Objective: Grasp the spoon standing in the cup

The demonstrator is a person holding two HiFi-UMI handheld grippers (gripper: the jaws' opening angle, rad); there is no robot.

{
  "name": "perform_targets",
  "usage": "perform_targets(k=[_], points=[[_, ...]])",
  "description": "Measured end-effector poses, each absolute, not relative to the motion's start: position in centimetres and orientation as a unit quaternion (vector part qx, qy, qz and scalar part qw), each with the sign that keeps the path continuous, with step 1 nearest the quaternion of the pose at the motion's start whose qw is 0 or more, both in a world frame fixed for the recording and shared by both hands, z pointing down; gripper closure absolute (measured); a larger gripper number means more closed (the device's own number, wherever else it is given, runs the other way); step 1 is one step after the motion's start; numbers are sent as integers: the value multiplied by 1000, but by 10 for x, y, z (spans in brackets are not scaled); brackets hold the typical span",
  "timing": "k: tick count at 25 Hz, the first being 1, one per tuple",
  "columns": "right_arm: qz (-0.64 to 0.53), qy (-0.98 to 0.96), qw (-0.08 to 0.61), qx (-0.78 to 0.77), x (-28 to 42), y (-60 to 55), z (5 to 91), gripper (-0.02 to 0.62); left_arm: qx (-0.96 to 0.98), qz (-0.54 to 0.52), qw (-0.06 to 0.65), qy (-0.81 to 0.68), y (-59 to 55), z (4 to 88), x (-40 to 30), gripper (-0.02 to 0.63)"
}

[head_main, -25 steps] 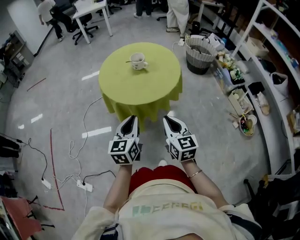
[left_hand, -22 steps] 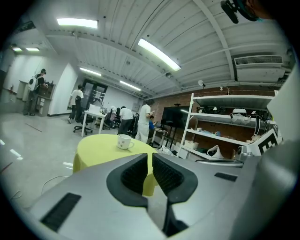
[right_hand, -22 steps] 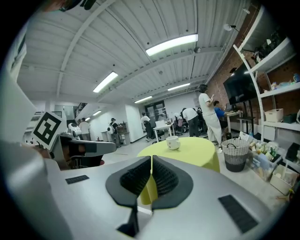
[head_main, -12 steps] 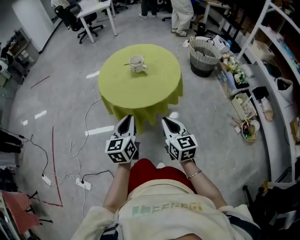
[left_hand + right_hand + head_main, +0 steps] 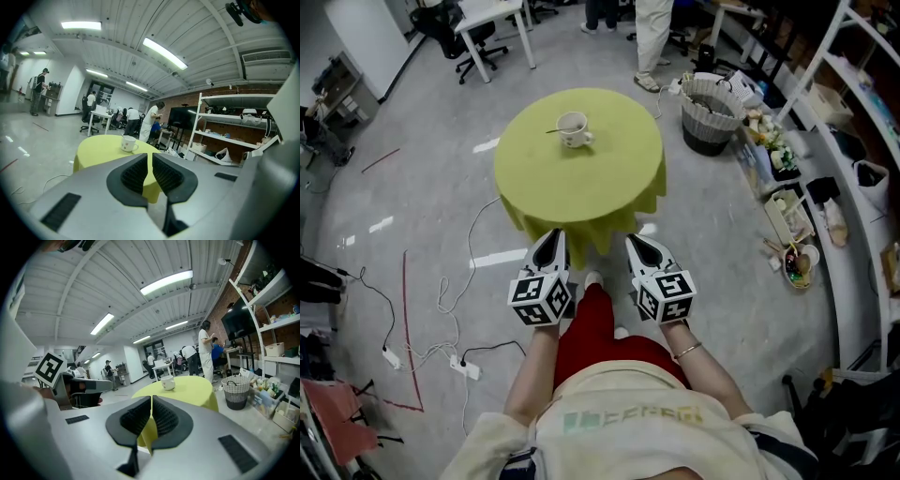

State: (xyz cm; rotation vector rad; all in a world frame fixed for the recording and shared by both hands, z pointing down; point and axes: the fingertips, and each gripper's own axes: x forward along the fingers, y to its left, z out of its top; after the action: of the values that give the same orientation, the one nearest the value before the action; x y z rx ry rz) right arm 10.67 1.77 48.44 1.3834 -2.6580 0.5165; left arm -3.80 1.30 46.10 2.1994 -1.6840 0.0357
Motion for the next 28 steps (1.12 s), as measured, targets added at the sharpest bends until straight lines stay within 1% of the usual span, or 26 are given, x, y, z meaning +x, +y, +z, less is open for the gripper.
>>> perform_targets(k=[12,28], points=[[168,-866,56,468,105,-32,490,557,784,11,185,-593,-44,469,-47,558],[180,-861,69,470,83,-116,497,557,784,17,200,-587,-133,477,-66,558]])
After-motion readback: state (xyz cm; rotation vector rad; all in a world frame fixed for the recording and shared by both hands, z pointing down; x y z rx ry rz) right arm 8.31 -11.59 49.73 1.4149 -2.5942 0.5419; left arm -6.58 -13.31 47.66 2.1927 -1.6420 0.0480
